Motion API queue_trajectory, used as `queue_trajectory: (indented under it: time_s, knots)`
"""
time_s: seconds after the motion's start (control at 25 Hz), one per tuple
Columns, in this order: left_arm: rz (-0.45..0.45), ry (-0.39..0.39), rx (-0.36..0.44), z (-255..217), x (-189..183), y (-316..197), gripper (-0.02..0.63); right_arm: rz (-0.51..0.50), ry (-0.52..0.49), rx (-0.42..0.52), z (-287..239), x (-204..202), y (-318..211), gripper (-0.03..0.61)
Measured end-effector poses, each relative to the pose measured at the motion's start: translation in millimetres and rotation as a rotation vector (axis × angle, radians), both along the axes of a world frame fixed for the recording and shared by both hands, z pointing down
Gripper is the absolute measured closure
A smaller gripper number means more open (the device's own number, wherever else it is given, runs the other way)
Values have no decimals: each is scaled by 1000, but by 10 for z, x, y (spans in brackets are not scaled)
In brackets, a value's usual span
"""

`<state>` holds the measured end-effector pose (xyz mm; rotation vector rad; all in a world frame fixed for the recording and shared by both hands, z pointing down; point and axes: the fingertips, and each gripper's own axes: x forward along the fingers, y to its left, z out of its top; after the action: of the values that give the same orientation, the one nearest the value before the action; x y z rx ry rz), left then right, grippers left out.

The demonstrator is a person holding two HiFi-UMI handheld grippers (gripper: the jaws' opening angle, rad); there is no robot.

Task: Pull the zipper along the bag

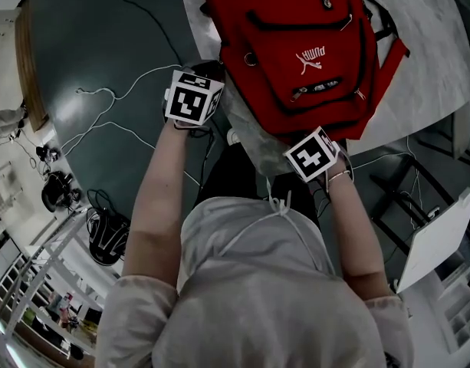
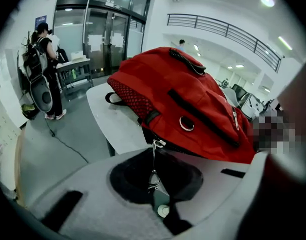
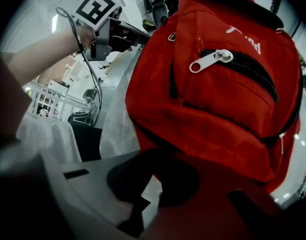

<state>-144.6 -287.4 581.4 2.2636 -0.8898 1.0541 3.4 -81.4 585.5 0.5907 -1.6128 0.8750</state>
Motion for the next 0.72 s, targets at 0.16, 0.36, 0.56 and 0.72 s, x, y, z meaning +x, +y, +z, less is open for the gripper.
queue_trajectory:
  time_s: [0.16,0.36,0.56,0.72]
  knots:
    - [-38,0,21,-14,0,7,592,4,-1,10,-9,-3,8,551]
    - [-44,-10,108,-25,74,90,557,-22,16,22,2,-1,-3,551]
    - [-101,4,142,-174,45,286,460,-5,-9,63,-3,-11,-2,551]
    - [-142,29,148,-294,82,596,443,23,-32,96,-4,11,-20,551]
